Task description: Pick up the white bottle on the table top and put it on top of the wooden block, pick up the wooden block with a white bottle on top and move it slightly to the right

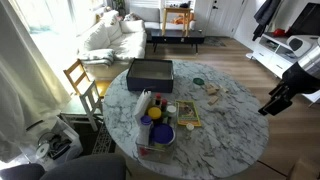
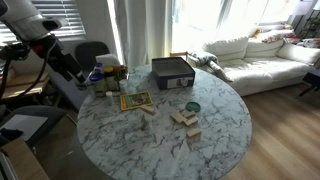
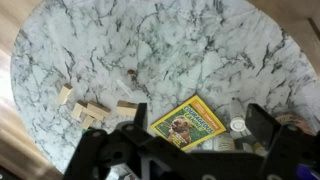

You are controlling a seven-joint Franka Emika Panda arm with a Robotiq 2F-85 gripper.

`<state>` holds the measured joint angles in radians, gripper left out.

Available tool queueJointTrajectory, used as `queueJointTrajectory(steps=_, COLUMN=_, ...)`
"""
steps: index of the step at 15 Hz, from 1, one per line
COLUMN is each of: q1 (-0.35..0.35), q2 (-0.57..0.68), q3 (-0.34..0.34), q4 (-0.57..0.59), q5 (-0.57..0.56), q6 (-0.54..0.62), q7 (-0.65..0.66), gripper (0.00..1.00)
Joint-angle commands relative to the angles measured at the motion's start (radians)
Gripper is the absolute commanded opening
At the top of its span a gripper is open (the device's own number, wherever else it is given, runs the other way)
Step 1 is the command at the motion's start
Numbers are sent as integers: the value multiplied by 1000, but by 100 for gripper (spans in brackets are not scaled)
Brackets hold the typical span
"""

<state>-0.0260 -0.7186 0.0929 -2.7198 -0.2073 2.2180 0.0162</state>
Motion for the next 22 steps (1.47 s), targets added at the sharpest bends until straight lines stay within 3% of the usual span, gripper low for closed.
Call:
queueJointTrajectory(steps=1, q1=8, q2=1, q3=-7, q4=2, q5=-6, q6=-3, q7=5, gripper=100)
queueJointTrajectory(steps=7, q1=8, q2=1, q3=-7, q4=2, q5=-6, q6=-3, q7=5, gripper=100)
queueJointTrajectory(steps=12, q1=177, q2=251, q3=-10, q4=91, q5=166, q6=203, q7=-54, gripper=100)
queueJointTrajectory(steps=15, q1=264, q2=409, q3=-18, q4=179, q5=290, q6=205, q7=-111, gripper=100)
queueJointTrajectory(steps=18, q1=256, q2=582, q3=6, q4=291, q5=300, q6=195, q7=-132, gripper=100)
queueJointTrajectory(steps=22, q1=214, q2=746, q3=24, q4=408, q5=201, q6=190, q7=-99, gripper=100)
